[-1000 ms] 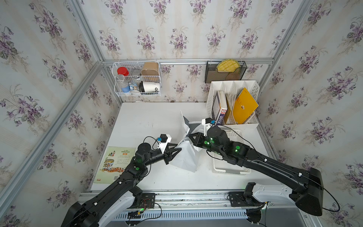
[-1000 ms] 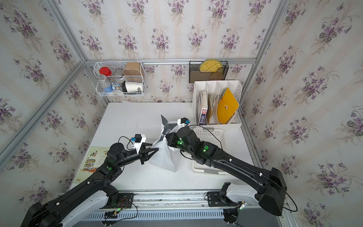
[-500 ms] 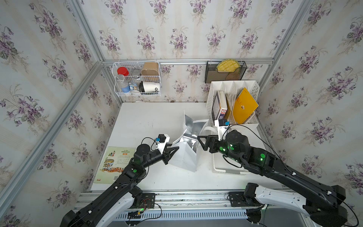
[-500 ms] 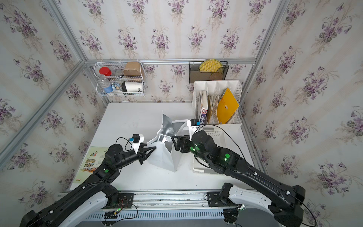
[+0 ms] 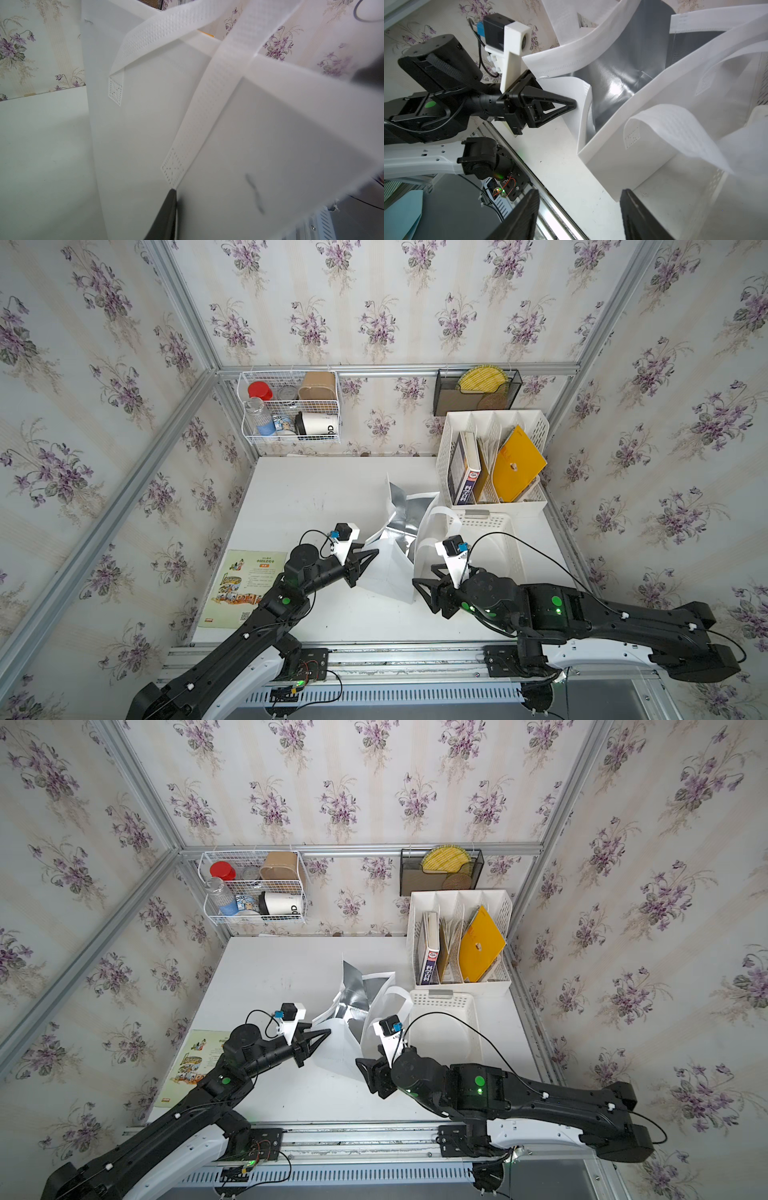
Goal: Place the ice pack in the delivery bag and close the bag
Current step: Close the delivery bag at the center of the board.
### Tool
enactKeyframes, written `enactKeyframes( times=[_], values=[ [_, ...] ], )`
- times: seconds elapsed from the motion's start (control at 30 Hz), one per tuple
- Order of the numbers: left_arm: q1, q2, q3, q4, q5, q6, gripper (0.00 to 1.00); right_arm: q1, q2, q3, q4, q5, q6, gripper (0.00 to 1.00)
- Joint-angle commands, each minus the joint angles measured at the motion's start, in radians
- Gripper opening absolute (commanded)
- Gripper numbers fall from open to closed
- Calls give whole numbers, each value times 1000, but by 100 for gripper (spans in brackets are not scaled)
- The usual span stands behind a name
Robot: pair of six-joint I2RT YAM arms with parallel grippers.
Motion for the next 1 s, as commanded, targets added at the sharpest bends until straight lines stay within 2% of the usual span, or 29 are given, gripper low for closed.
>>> enactKeyframes(
  times=[0.0, 0.17, 0.43, 0.8, 0.97],
  values=[
    [-1, -4, 6, -10, -1, -12, 25, 6, -1, -55, 75, 15, -22, 62],
    [-4, -7, 2, -5, 13, -34, 26, 7, -10, -161, 204, 12, -26, 59],
    [-7, -33, -13, 5, 23, -70, 25, 6, -8, -285, 480, 43, -74, 38],
    [-16, -55, -30, 19, 29, -140, 25, 7, 115, -305, 734, 52, -118, 0],
    [-24, -45, -21, 27, 45, -164, 19, 6, 169, -284, 769, 52, -129, 0]
  ],
)
